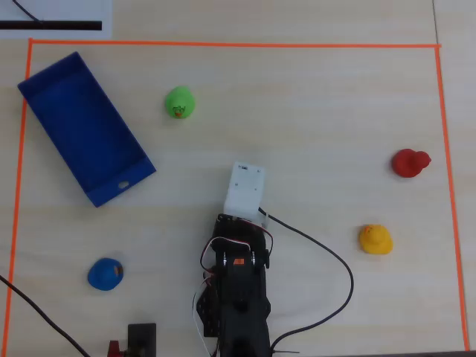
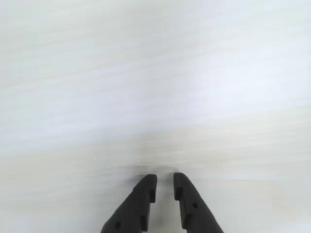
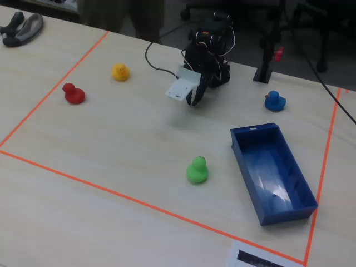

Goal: Grasp red duck and put it into box.

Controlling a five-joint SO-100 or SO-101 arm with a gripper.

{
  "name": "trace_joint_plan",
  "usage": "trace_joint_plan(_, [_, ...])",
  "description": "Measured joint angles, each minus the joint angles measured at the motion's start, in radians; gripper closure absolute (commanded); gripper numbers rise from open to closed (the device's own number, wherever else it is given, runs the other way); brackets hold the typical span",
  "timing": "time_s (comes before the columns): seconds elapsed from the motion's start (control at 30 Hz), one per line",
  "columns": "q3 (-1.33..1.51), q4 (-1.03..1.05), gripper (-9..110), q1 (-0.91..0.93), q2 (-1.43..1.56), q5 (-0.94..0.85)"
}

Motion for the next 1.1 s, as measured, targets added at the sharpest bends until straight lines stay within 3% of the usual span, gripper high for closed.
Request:
trace_joint_plan(0.33, [0.0, 0.0, 101, -0.041, 0.0, 0.0])
trace_joint_plan(0.7, [0.002, -0.026, 97, 0.075, -0.005, -0.005])
trace_joint_plan(0.93, [0.002, -0.322, 92, 0.307, -0.011, -0.063])
trace_joint_plan(1.1, [0.002, -0.419, 92, 0.483, -0.012, -0.156])
